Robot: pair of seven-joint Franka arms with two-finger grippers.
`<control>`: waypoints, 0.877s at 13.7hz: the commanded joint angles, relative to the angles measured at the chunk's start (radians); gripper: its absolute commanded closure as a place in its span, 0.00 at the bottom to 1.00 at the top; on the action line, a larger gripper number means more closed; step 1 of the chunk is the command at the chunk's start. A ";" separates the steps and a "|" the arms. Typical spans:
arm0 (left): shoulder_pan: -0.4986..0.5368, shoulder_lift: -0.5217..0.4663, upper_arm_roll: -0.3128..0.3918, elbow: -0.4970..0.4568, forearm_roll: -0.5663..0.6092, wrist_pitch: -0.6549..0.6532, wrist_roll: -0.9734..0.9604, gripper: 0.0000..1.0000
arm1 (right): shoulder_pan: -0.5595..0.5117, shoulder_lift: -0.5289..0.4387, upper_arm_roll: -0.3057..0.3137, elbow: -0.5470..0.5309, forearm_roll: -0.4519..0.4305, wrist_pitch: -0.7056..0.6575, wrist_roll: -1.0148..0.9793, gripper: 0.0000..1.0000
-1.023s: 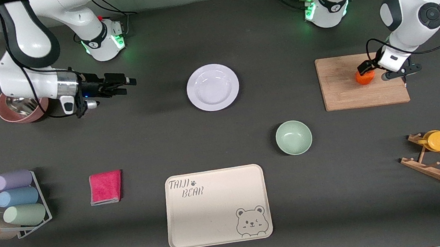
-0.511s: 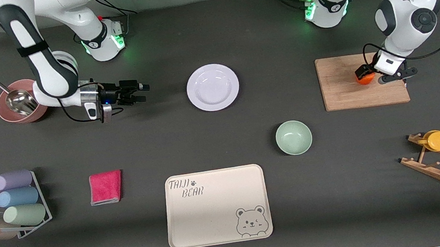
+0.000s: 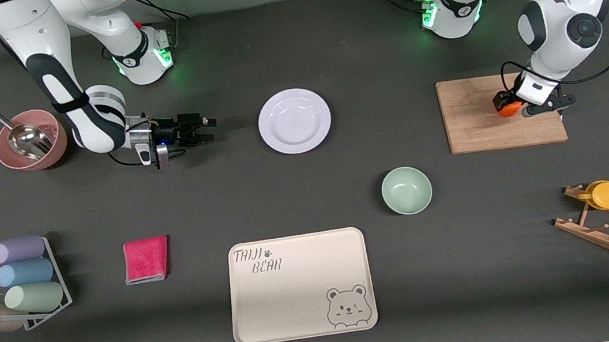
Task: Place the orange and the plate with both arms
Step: 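Grasp and lift the orange with the left gripper while the right gripper grips the plate, then carry the orange with the left gripper and lower it onto the white plate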
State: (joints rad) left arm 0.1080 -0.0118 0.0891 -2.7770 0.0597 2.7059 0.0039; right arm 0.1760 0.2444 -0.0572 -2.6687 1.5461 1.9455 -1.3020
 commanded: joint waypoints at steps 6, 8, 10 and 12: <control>-0.041 -0.106 -0.005 0.292 -0.003 -0.489 0.013 1.00 | -0.004 0.090 -0.015 0.007 0.042 -0.031 -0.083 0.00; -0.044 -0.100 -0.006 0.463 -0.006 -0.680 0.011 1.00 | -0.007 0.107 -0.016 0.009 0.042 -0.031 -0.111 0.00; -0.060 -0.090 -0.018 0.624 -0.006 -0.847 0.001 1.00 | -0.007 0.111 -0.016 0.010 0.043 -0.031 -0.115 0.00; -0.071 -0.057 -0.022 0.805 -0.008 -1.010 -0.005 1.00 | -0.007 0.111 -0.016 0.010 0.043 -0.031 -0.115 0.03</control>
State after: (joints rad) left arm 0.0613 -0.1259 0.0667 -2.1546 0.0570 1.8436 0.0038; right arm 0.1705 0.3349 -0.0703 -2.6666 1.5608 1.9257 -1.3782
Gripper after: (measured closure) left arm 0.295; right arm 0.004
